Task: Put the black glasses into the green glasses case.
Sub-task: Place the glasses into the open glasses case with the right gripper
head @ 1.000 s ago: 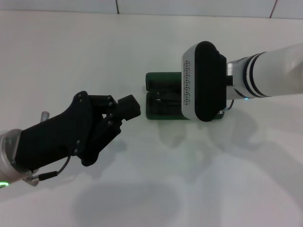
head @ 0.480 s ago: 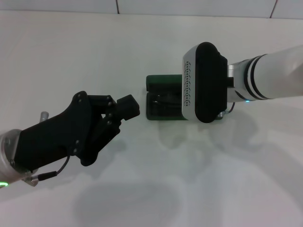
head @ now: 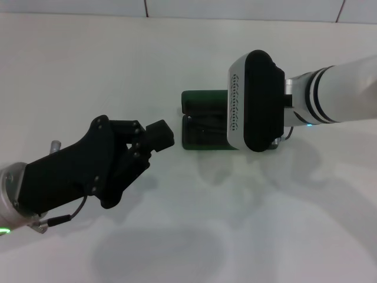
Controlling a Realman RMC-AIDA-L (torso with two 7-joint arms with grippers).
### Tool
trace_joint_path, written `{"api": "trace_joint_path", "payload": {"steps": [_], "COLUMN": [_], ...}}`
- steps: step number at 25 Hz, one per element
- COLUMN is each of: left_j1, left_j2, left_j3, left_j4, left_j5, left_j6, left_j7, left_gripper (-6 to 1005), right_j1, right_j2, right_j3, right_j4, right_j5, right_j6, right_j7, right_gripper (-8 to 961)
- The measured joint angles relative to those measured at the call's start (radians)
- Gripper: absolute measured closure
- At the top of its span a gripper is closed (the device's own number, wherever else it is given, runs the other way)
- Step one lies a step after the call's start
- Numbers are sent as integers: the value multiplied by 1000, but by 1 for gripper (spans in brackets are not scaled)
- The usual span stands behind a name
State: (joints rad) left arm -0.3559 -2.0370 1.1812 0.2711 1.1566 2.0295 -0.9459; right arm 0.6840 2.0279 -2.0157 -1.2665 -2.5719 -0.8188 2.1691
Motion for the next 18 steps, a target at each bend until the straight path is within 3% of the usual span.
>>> {"api": "trace_joint_path", "payload": {"steps": [18], "left_j1": [3], "left_j2": [0], "left_j3": [1], "left_j4": [-1], "left_j5": [3], "left_j6": [0], "left_j7": [4], "left_gripper": [957], "right_j1": [-5], "right_j2": [0], "right_j3": [3], "right_j4": [-2], "right_j5": [1], "right_j6": [-3], "right_j7": [1], "right_gripper": [862]}}
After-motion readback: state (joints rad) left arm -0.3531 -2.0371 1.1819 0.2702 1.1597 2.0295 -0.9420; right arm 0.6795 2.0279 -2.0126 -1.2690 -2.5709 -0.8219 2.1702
